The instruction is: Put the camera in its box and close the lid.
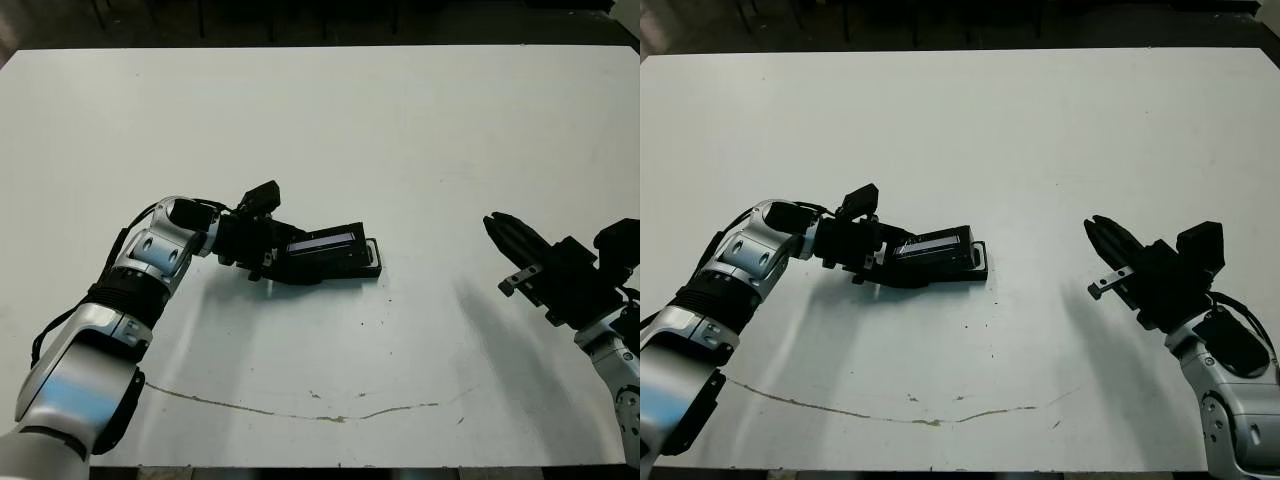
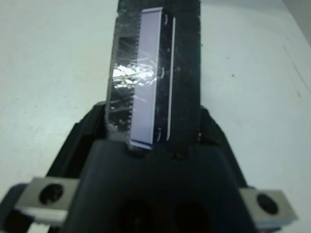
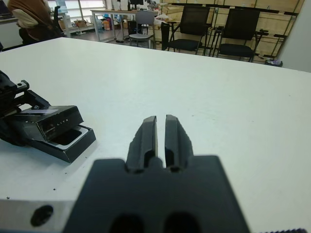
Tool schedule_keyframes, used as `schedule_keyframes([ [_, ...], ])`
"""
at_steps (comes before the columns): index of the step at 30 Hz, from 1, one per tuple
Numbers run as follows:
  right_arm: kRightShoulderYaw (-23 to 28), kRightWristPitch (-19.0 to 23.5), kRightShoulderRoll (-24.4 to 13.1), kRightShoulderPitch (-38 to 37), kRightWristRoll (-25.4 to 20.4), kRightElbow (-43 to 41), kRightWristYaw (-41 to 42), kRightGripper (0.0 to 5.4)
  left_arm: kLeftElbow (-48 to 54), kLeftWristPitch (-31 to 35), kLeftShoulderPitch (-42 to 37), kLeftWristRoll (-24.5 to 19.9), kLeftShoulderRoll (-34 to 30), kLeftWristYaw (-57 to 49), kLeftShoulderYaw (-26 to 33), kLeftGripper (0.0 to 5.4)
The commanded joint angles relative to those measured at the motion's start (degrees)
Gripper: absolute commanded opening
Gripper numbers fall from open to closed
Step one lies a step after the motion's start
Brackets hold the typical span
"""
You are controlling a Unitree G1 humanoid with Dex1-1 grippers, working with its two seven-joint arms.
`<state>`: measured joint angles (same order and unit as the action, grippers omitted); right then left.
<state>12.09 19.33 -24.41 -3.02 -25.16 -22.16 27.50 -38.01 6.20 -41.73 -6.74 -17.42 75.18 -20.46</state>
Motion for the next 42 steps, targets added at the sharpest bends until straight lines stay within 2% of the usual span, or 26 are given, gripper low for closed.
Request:
schedule_keyframes([
  [1,-0.16,0.71,-0.28,-0.52,-0.02,0.78,0.29,0.0,0.34,4.41,3.99,4.43,0.63,-1.17,-4.22,2.83],
  [7,-0.52,-0.87,0.29,-0.49,0.13,2.17,1.09,0.0,4.18,9.09,2.45,7.14,0.91,-2.55,-8.29,2.83],
  [15,-0.32,-3.73,0.41,-0.61,0.01,4.15,2.76,0.0,-2.03,6.42,-0.47,9.68,5.47,-3.72,-11.43,2.83],
  [24,-0.24,-3.01,0.14,-0.68,-0.05,3.45,2.73,0.0,-8.53,3.69,-3.48,13.37,9.67,-5.32,-14.09,2.83],
  [27,-0.7,-2.0,-0.16,-1.09,1.23,1.76,1.23,0.0,-9.68,3.66,-4.17,14.07,10.4,-5.73,-14.48,2.83],
  [33,-0.9,-3.03,0.18,-0.98,0.93,2.19,1.95,0.0,-8.18,2.42,-4.15,15.69,8.78,-5.36,-15.2,2.83],
  [37,-0.76,-1.8,-0.11,-1.23,0.72,1.23,1.52,0.0,-6.96,2.46,-4.18,16.38,6.81,-3.24,-15.98,2.83],
  [42,-0.97,-1.72,-0.01,-1.12,0.84,1.24,1.5,0.0,-6.06,3.43,-3.72,15.5,5.02,-1.77,-15.7,2.83],
])
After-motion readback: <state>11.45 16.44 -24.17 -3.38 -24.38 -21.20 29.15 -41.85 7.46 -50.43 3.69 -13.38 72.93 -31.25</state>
